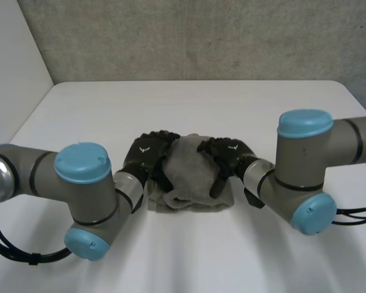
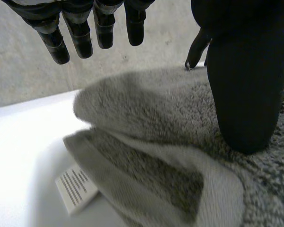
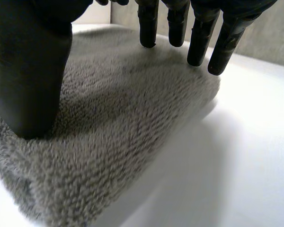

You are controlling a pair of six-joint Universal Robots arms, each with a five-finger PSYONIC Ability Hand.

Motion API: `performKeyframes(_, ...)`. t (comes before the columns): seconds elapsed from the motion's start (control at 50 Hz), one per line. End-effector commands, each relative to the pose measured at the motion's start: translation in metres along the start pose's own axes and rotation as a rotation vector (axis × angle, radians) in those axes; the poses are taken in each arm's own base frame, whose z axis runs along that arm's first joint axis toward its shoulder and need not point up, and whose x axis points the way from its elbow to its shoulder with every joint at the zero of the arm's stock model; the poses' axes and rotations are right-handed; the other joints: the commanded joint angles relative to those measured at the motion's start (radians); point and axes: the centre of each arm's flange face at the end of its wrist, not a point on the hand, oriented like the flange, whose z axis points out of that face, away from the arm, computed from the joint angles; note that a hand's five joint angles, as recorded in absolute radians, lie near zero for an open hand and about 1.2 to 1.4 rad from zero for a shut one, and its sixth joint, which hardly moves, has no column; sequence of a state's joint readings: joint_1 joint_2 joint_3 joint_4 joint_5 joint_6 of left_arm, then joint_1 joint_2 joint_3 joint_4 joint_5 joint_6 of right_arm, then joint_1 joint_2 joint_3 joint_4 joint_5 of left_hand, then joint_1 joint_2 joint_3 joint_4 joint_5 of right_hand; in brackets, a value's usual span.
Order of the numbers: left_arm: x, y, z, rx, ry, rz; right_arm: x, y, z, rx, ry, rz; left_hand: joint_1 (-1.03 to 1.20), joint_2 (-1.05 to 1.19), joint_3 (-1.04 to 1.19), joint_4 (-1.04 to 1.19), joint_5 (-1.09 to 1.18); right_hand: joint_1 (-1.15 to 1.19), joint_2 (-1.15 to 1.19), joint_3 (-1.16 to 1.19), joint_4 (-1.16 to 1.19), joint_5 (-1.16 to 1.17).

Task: Fold the laundry

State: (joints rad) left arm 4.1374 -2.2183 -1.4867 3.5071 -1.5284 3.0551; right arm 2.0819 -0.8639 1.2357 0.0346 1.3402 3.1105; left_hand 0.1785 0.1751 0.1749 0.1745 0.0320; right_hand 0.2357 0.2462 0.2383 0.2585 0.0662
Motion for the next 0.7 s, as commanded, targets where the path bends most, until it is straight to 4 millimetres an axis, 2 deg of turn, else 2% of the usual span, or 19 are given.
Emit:
performKeyframes(0.02,0.004,-0.067,-0.017,0.143,-0.001,0.005,0.002,-0.051,-0.027,0.130,0.024,-0.028,0.017,0.021,0.021,0.021,-0.011,-0.061,-0.072,-0.064,-0.084,-0.066)
performKeyframes(0.04,0.003,-0.088,-0.024,0.185,-0.005,0.006,0.004,-0.072,-0.040,0.190,0.039,-0.038,0.017,0.021,0.021,0.021,-0.011,-0.061,-0.072,-0.064,-0.084,-0.066)
performKeyframes(0.06,0.003,-0.088,-0.024,0.185,-0.005,0.006,0.004,-0.072,-0.040,0.190,0.040,-0.039,0.017,0.021,0.021,0.021,-0.011,-0.061,-0.072,-0.064,-0.084,-0.066)
performKeyframes(0.1,-0.002,-0.133,-0.043,0.266,-0.023,0.007,0.017,-0.113,-0.067,0.310,0.113,-0.044,0.020,0.024,0.024,0.024,-0.008,-0.061,-0.072,-0.064,-0.084,-0.066)
performKeyframes(0.12,-0.002,-0.133,-0.043,0.267,-0.024,0.007,0.017,-0.113,-0.067,0.311,0.113,-0.044,0.020,0.024,0.024,0.024,-0.008,-0.061,-0.072,-0.064,-0.084,-0.066)
performKeyframes(0.14,-0.010,-0.155,-0.053,0.297,-0.055,0.006,0.025,-0.128,-0.080,0.359,0.170,-0.042,0.023,0.027,0.027,0.027,-0.005,-0.061,-0.072,-0.064,-0.084,-0.066)
performKeyframes(0.16,-0.010,-0.155,-0.053,0.297,-0.055,0.006,0.033,-0.143,-0.093,0.404,0.233,-0.040,0.023,0.027,0.027,0.027,-0.005,-0.061,-0.072,-0.064,-0.084,-0.066)
performKeyframes(0.18,-0.024,-0.174,-0.063,0.318,-0.105,0.004,0.034,-0.144,-0.093,0.404,0.234,-0.040,0.026,0.030,0.030,0.030,-0.002,-0.061,-0.072,-0.064,-0.084,-0.066)
performKeyframes(0.2,-0.039,-0.188,-0.071,0.327,-0.164,-0.001,0.041,-0.155,-0.105,0.436,0.306,-0.041,0.049,0.053,0.053,0.053,0.021,-0.061,-0.072,-0.064,-0.084,-0.066)
performKeyframes(0.22,-0.039,-0.189,-0.071,0.327,-0.165,-0.001,0.045,-0.166,-0.117,0.457,0.360,-0.043,0.050,0.053,0.053,0.054,0.022,-0.061,-0.072,-0.064,-0.084,-0.066)
performKeyframes(0.24,-0.049,-0.200,-0.080,0.325,-0.215,-0.006,0.045,-0.166,-0.117,0.458,0.361,-0.043,0.053,0.056,0.056,0.057,0.025,-0.061,-0.072,-0.064,-0.084,-0.066)
performKeyframes(0.26,-0.053,-0.207,-0.086,0.314,-0.248,-0.011,0.048,-0.173,-0.128,0.453,0.405,-0.052,0.044,0.047,0.048,0.048,0.016,-0.061,-0.072,-0.064,-0.084,-0.066)
performKeyframes(0.36,-0.055,-0.211,-0.096,0.215,-0.283,-0.021,0.046,-0.175,-0.139,0.359,0.434,-0.097,0.012,0.015,0.015,0.016,-0.016,-0.061,-0.072,-0.064,-0.084,-0.066)
performKeyframes(0.42,-0.055,-0.209,-0.097,0.165,-0.288,-0.026,0.047,-0.174,-0.138,0.347,0.437,-0.101,0.003,0.006,0.006,0.007,-0.025,-0.061,-0.072,-0.064,-0.084,-0.066)
performKeyframes(0.7,-0.055,-0.210,-0.100,0.160,-0.292,-0.025,0.048,-0.175,-0.136,0.353,0.438,-0.097,0.003,0.006,0.006,0.007,-0.025,-0.061,-0.072,-0.064,-0.084,-0.066)
